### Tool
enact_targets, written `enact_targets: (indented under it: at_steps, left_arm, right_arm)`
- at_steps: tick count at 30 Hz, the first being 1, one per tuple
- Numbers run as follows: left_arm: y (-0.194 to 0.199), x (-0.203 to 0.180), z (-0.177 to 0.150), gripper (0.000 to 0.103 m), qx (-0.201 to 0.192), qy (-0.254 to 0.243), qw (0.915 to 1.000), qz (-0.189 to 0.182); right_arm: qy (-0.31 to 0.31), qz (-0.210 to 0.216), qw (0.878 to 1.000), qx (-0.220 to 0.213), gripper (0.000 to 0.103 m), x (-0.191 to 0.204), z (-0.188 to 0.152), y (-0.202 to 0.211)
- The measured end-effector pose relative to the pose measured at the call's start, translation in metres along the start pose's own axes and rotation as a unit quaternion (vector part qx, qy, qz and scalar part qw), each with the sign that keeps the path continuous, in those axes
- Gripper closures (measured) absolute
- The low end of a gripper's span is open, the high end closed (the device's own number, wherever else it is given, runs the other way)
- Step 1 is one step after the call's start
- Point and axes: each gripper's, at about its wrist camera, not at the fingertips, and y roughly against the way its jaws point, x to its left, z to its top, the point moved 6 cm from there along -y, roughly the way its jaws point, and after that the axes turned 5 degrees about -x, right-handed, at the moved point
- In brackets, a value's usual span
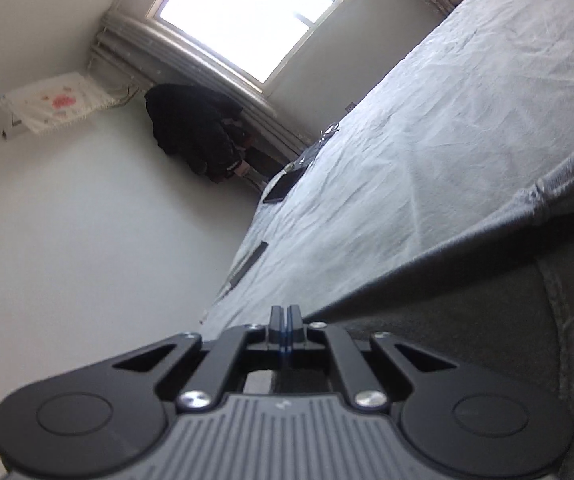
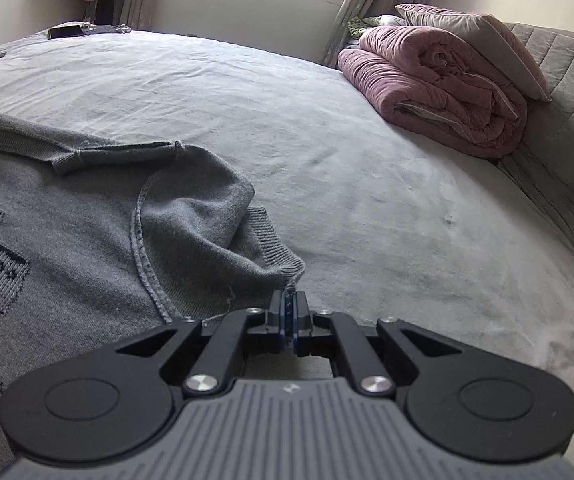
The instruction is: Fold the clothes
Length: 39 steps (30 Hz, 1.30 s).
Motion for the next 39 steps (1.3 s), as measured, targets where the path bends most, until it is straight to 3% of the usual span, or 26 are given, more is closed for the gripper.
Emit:
enact_targets:
  at_steps: [2,4,6,9,12,14,16,19,22,24,27,30,33,35,37,39]
  left_arm:
    - [-0.008,0.0,0.004,0.103,-0.001,-0.031,0.9991,0.027]
    - [-0.018,0.001,0.001,0.103,0.024,-0.017,0.9993,0.024]
    - [-0.018,-0.001,-0.006,0.103,0.044,0.017,0.9988,-0.007]
    - [-0.005,-0.004,-0.012,0.101,0.043,0.065,0.9956,-0.051]
    - [0.01,-0.008,-0.02,0.1,0.061,0.142,0.981,-0.116]
    - [0.019,-0.016,-0.024,0.099,0.074,0.169,0.9697,-0.16]
    - [0.028,-0.023,-0.028,0.099,0.085,0.192,0.9575,-0.198]
    - [0.031,-0.028,-0.03,0.099,0.092,0.198,0.9528,-0.21]
    - [0.028,-0.036,-0.035,0.099,0.104,0.202,0.9474,-0.225]
    - [0.025,-0.04,-0.039,0.099,0.111,0.203,0.9448,-0.232]
    - [0.02,-0.038,-0.044,0.099,0.113,0.194,0.9487,-0.223]
    - [0.013,-0.034,-0.047,0.099,0.12,0.204,0.9457,-0.222]
    - [0.01,-0.031,-0.05,0.099,0.12,0.207,0.9455,-0.221]
    - [0.007,-0.029,-0.051,0.099,0.122,0.212,0.9444,-0.22]
    - [0.004,-0.027,-0.053,0.099,0.124,0.22,0.9422,-0.22]
    - [0.002,-0.024,-0.053,0.099,0.126,0.228,0.9401,-0.22]
  right_arm:
    - [-0.008,-0.004,1.0,-0.006,0.1,-0.001,0.002,-0.001]
    - [-0.007,0.001,1.0,-0.002,0.099,0.001,0.002,-0.004]
    - [-0.003,0.007,1.0,0.001,0.098,0.003,0.0,-0.006]
    - [-0.012,0.009,1.0,-0.006,0.097,-0.002,0.003,-0.005]
    - [-0.017,-0.011,0.999,-0.031,0.097,-0.006,0.011,0.001]
    - [-0.003,-0.045,0.997,-0.063,0.097,-0.007,0.02,0.008]
    - [-0.012,-0.052,0.995,-0.083,0.096,-0.008,0.028,0.015]
    - [-0.025,0.008,0.997,-0.072,0.095,0.003,0.034,0.013]
    - [-0.04,0.076,0.996,-0.029,0.095,0.029,0.032,0.0]
    - [-0.046,0.095,0.994,-0.021,0.095,0.046,0.036,-0.011]
    - [-0.037,0.123,0.992,-0.012,0.095,0.078,0.046,-0.029]
    - [0.014,0.142,0.99,0.009,0.095,0.118,0.056,-0.044]
    - [0.074,0.155,0.985,0.011,0.095,0.15,0.073,-0.059]
    - [0.07,0.162,0.984,0.012,0.095,0.16,0.091,-0.071]
    - [0.006,0.105,0.994,-0.021,0.096,0.146,0.115,-0.08]
    - [-0.089,0.054,0.994,-0.042,0.089,0.124,0.131,-0.085]
